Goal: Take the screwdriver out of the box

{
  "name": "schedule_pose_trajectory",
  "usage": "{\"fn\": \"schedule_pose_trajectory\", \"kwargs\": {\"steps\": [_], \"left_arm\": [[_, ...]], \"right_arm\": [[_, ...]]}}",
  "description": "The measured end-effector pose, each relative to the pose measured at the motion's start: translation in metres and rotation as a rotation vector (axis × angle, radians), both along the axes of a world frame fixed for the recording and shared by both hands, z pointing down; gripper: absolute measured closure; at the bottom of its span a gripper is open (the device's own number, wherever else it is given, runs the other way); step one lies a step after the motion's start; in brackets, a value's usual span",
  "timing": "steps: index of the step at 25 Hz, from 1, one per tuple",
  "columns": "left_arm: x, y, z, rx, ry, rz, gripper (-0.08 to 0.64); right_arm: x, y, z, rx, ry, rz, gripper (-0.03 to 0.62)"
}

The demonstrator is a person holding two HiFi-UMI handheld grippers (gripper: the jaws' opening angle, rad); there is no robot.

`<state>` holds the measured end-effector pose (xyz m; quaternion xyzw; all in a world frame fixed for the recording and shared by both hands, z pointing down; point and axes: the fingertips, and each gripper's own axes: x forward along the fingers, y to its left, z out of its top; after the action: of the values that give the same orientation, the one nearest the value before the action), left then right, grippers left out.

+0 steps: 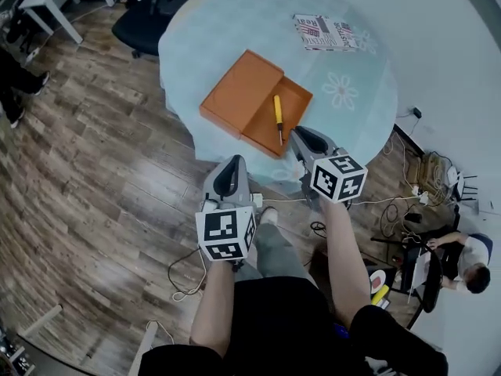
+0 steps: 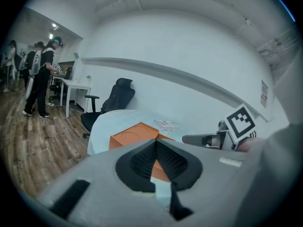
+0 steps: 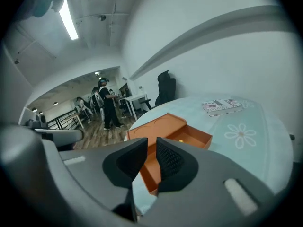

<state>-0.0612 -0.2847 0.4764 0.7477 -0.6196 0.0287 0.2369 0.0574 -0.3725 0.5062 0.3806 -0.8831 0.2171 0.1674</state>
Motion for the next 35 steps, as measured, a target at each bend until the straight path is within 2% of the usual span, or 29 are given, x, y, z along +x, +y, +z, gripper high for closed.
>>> {"fn": "schedule_pose_trajectory", "kwargs": {"steps": [4,6,12,16,22,31,33,35], "left_arm": [[-0.019,0.008,0.006,-0.026,-0.003,-0.047,0.557],[-0.033,0.011,0.006,-0.033,-0.004,-0.077,0.558],[-0.063,0.020,0.007,-0.045,0.011,-0.144,0.558],[-0.073,0.025,0.014,-0.064,0.018,-0.160,0.558],[-0.080,0.032,0.023,-0.087,0.021,-0.163,0.557],[-0.091,0.030,0.022,-0.090,0.010,-0.162,0.558],[-0.091,0.029,0.020,-0.089,0.006,-0.156,0.558],[-0.090,0.029,0.017,-0.083,0.001,-0.147,0.557]], "right_arm": [[-0.012,-0.032,0.032,-0.081,0.141,-0.110,0.522],[-0.015,-0.050,0.048,-0.123,0.228,-0.140,0.486],[-0.020,-0.079,0.098,-0.289,0.479,-0.233,0.460],[-0.020,-0.086,0.127,-0.434,0.573,-0.245,0.433],[-0.013,-0.097,0.150,-0.536,0.730,-0.226,0.433],[-0.009,-0.098,0.170,-0.598,0.808,-0.165,0.433],[-0.008,-0.100,0.170,-0.604,0.791,-0.129,0.439],[-0.007,-0.105,0.165,-0.608,0.721,-0.064,0.454]]}}
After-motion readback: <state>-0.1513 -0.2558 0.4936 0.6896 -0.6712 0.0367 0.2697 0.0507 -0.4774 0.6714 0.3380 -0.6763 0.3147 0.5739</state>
